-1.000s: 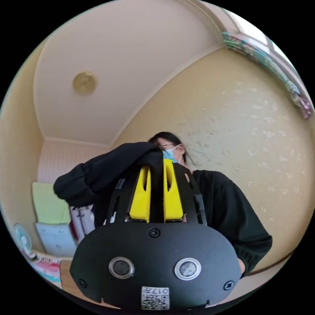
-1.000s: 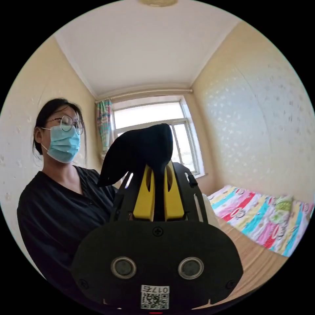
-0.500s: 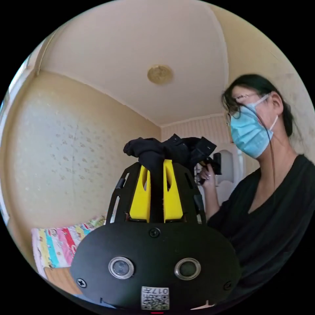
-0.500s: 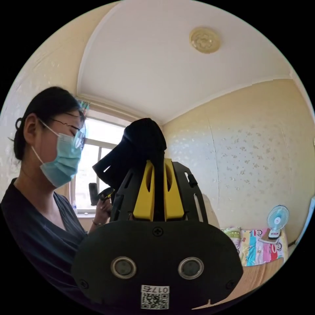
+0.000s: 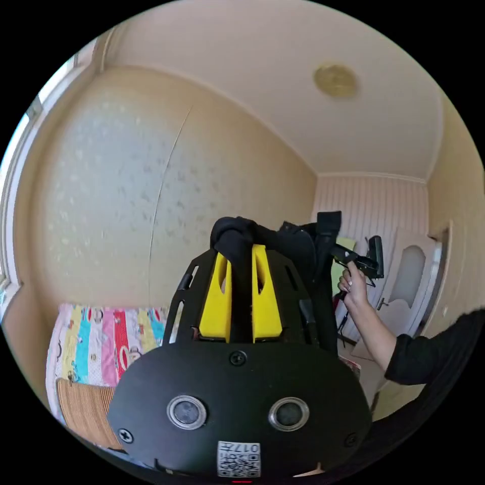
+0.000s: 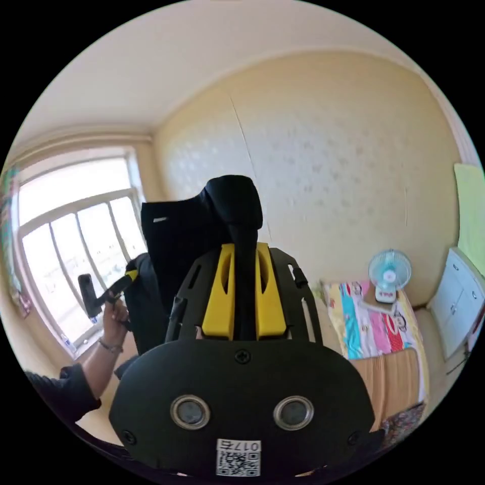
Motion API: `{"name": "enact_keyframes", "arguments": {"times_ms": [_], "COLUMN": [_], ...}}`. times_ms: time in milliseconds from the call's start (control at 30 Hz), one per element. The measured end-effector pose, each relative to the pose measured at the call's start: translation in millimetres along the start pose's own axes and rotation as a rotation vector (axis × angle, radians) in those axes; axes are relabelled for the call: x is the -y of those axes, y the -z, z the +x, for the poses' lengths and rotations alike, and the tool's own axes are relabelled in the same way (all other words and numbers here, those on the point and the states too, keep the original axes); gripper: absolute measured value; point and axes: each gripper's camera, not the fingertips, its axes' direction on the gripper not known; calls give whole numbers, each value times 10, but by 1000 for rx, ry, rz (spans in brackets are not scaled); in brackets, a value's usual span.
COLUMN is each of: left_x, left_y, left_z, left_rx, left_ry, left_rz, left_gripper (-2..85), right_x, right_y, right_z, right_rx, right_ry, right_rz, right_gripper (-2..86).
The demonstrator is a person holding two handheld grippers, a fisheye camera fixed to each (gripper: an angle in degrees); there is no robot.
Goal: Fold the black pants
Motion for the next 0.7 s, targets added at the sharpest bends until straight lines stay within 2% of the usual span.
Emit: {"name": "enact_keyframes", "arguments": {"times_ms": [67,100,167,200,267,300,333,367,433,567,700], "left_x": [-39,-353,-1069,-1707,-2859,-3714,-4571,-5000,-6461,-7676,-8361], "left_y": [-710,-1036,-1352,-1508,-1709,-1821,-1890,-1903,-1789,-1429,-1276], "left_z": [-882,-1366,-1856,-2100,-2389,-2563,-2712,-2776,-2950,-3109,-3094], "left_rx": [116,186,218,224,230,242,240,233,219,258,183], "left_ry": [181,282,322,344,374,417,478,514,661,824,865], "left_rz": [-195,-310,-425,-493,-630,-755,-887,-951,-1128,-1195,-1240], "left_gripper": [102,107,109,107,104,102,102,102,105,116,103], "right_x": [152,68,-598,-839,-2014,-2340,-3021,-3709,-4659,-5912,-6259], "right_y": [-1116,-1311,-1882,-1987,-2391,-2483,-2650,-2773,-2833,-2624,-2491], "right_z": [832,1010,1570,1680,2086,2193,2414,2622,2841,2887,2701], "right_rx": [9,30,114,134,165,153,125,115,153,204,298], "right_ry": [-135,-166,-239,-242,-233,-244,-289,-352,-447,-528,-519], "right_rz": [-295,-349,-475,-495,-640,-691,-810,-936,-1092,-1264,-1297], "right_gripper": [30,27,17,15,11,10,10,10,11,21,48]}}
